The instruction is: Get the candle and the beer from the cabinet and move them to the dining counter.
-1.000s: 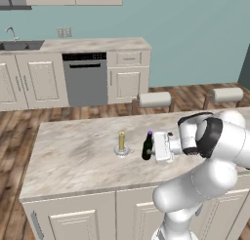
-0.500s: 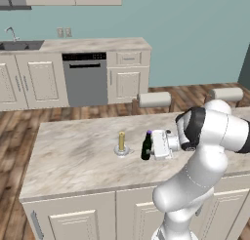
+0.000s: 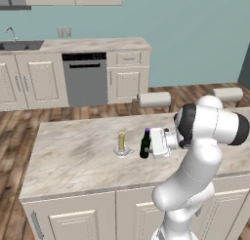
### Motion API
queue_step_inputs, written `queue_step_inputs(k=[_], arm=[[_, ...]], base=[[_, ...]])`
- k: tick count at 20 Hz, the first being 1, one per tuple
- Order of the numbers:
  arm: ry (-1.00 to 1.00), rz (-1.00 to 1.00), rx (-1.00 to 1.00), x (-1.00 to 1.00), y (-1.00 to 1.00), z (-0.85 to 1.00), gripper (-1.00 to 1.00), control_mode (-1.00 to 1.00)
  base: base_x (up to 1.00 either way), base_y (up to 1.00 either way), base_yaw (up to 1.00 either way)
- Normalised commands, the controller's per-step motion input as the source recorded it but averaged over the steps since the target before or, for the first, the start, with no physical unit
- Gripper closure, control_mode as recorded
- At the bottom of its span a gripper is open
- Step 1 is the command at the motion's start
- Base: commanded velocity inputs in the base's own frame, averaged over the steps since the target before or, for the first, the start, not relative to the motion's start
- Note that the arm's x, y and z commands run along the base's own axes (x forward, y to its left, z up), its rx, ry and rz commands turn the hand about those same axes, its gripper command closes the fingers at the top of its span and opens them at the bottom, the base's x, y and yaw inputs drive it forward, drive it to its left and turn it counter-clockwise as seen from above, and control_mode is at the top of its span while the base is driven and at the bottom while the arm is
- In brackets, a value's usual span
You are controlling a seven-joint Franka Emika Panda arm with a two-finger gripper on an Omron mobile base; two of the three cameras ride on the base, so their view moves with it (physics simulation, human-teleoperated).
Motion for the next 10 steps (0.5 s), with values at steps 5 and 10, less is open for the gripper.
queue_step_inputs(k=[5,10], arm=[[-0.09,0.01,0.0,0.04,0.03,-0.16,1.0,-1.0],[-0.07,0.01,0.0,0.06,0.0,-0.15,-1.0,-1.0]], base=[[0.0,0.0,0.0],[0.0,0.0,0.0]])
